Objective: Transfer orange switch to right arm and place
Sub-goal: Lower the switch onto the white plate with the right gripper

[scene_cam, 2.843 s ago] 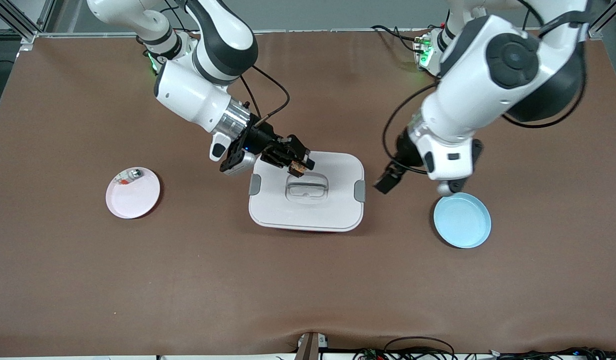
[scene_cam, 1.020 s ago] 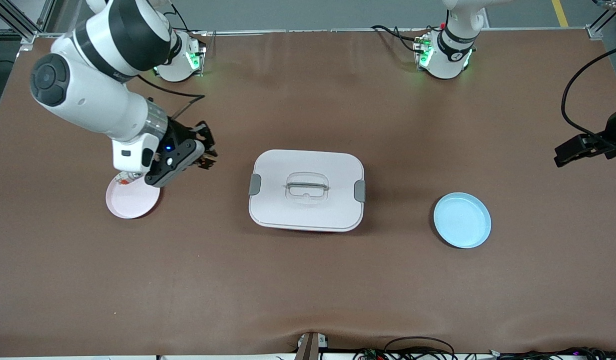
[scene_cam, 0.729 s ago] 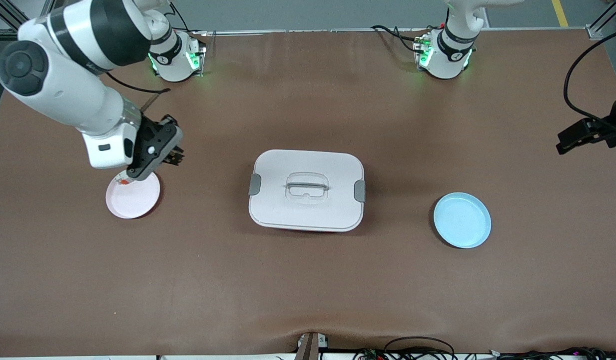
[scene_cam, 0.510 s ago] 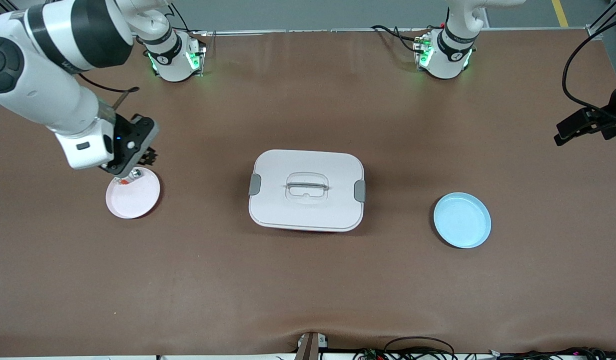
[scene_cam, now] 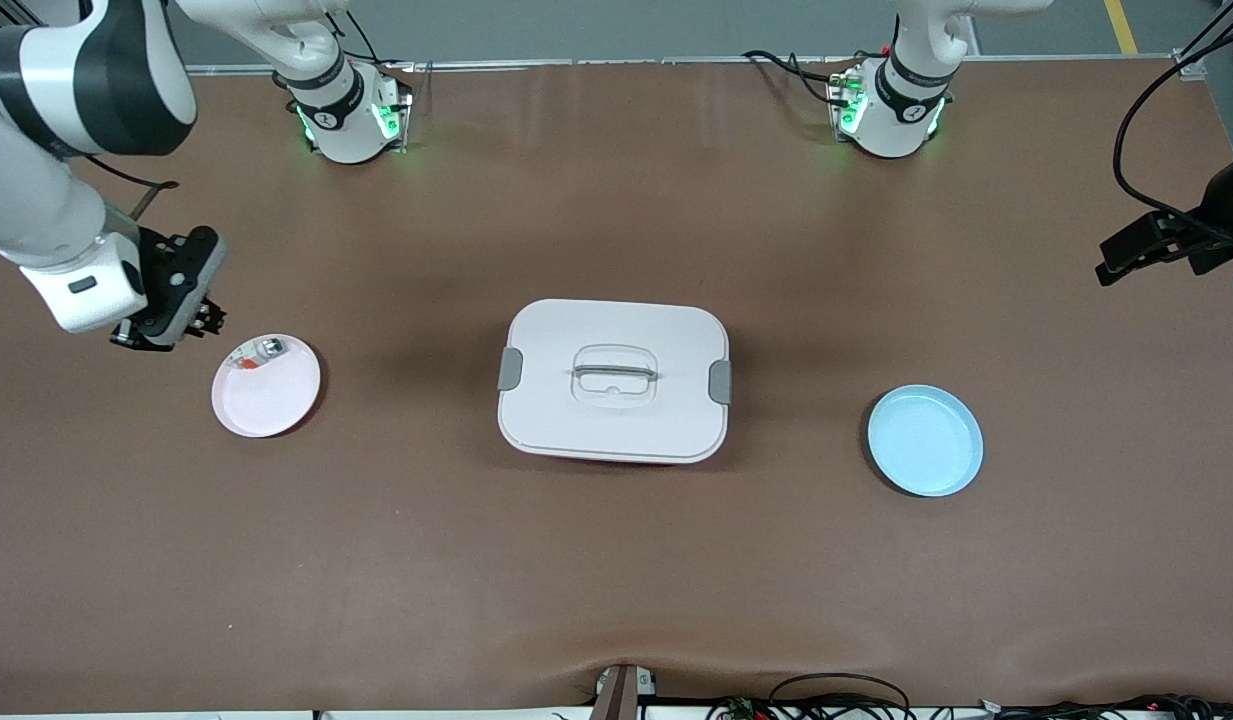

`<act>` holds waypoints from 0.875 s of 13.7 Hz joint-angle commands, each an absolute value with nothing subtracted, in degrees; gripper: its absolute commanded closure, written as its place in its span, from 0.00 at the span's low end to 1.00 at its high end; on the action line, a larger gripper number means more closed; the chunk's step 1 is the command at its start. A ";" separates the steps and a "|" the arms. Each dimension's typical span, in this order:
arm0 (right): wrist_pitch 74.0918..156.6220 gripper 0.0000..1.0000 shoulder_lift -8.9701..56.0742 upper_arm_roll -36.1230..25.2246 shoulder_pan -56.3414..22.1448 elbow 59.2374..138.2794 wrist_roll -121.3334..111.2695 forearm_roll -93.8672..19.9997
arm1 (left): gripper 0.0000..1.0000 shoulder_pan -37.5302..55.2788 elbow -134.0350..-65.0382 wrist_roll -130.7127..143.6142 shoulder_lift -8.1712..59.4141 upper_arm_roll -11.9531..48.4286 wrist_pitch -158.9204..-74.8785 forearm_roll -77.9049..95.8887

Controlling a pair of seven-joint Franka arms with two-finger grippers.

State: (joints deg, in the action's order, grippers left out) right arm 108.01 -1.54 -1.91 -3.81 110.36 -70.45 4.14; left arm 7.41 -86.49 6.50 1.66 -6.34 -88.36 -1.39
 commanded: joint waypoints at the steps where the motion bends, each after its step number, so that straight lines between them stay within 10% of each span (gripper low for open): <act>1: 116.85 1.00 -3.87 -0.88 0.95 119.41 -76.97 5.10 | 0.00 7.65 -87.80 5.36 0.18 -5.98 -88.94 -0.53; 12: 137.97 1.00 9.65 -0.88 5.36 126.47 -84.46 5.10 | 0.00 7.65 -87.45 5.36 0.18 -2.99 -89.74 -0.53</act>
